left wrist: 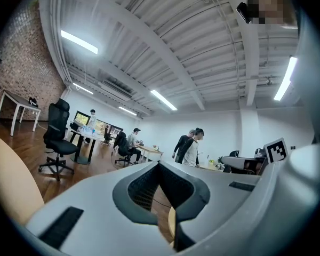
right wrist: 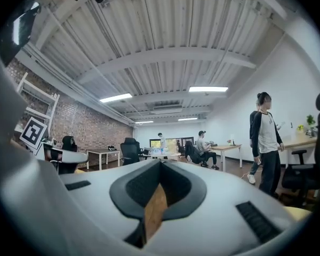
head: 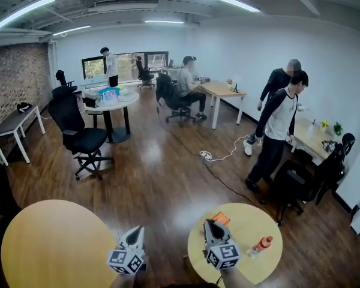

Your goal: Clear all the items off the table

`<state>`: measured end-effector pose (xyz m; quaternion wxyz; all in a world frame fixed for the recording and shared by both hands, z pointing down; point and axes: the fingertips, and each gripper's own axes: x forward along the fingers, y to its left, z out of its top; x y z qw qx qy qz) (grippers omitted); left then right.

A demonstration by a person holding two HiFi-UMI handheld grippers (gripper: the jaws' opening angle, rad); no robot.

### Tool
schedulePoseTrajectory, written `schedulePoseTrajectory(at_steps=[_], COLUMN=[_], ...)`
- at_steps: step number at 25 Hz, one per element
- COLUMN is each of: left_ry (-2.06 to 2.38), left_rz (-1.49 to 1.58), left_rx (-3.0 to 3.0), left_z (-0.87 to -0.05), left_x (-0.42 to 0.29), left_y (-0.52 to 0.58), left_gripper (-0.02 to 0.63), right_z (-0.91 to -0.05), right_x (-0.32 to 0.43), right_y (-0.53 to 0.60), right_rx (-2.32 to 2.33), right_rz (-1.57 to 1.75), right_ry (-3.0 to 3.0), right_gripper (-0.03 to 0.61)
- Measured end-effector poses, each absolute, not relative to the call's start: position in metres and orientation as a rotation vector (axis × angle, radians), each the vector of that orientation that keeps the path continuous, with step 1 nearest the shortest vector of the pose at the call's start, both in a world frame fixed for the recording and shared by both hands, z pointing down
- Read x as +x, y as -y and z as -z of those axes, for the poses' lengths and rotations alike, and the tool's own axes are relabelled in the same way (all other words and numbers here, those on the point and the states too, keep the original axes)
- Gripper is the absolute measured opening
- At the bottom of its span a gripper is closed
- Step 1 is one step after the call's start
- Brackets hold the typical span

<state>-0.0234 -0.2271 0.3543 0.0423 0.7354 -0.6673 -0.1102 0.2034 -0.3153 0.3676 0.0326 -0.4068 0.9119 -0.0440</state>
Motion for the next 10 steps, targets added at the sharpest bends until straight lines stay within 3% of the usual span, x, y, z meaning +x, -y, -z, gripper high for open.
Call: schedulePoseTrajectory(at_steps=[10], left_ry=[2.010], left_rz=[0.361], left_rx=[2.292], left_z=[-0.349], left_x=[-0.048], left_y=[0.235], left_gripper=[0.000], right_z=[-0.365], right_x=[0.181], right_y=[0.316], right_rx=[-1.295], right_rz=[0.123], right_ry=[-2.774], right_gripper=[0.003])
